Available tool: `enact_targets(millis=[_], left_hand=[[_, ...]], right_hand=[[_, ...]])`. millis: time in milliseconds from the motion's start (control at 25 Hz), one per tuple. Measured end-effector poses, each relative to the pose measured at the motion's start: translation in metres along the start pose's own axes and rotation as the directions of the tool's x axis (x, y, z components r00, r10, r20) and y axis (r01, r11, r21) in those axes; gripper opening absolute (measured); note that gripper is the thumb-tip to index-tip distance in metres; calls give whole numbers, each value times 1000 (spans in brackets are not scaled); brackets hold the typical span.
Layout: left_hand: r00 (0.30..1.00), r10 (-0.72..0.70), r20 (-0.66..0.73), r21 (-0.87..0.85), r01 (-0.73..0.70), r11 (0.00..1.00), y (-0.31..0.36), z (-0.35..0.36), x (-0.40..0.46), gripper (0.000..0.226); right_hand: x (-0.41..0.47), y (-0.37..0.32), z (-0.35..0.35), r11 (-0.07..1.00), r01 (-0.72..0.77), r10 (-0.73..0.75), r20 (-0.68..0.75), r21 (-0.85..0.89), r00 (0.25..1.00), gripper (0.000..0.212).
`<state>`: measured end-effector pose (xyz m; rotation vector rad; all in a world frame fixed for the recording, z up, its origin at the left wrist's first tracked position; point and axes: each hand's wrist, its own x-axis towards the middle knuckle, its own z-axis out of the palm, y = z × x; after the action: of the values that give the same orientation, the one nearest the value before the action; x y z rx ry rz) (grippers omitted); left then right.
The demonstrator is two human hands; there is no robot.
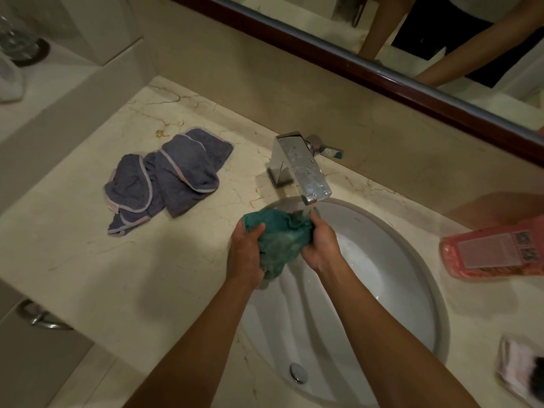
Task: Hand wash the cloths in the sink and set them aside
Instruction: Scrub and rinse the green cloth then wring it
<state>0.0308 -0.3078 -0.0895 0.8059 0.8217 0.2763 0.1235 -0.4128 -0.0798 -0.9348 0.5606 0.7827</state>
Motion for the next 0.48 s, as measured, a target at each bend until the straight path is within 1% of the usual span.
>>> enact_targets(millis=[80,160,240,280,400,480], left_hand=[[1000,-12,-13,3,12,1000,2,2,0,23],[1000,-3,-8,33,3,999,2,4,-1,20],[1000,8,-3,47,-8,999,1,7,-2,20],[1000,8,-8,46,-8,999,0,10,-3,22],[1000,23,-4,95,-23,995,-2,15,-2,18],[999,28,22,131,-30,991,-6,18,-3,17]], right_hand=[[-1,0,-2,997,74,-75,-28,-23,997,24],[-1,2,2,988,97,-110,-111,-121,988,19],[3,2,7,967,77,-135,-233,-242,963,22],[5,2,9,962,63,-135,-260,-267,956,23],[3,0,14,974,37,-105,-302,-224,948,33],[2,-2,10,989,-4,-38,-284,-146,958,51]])
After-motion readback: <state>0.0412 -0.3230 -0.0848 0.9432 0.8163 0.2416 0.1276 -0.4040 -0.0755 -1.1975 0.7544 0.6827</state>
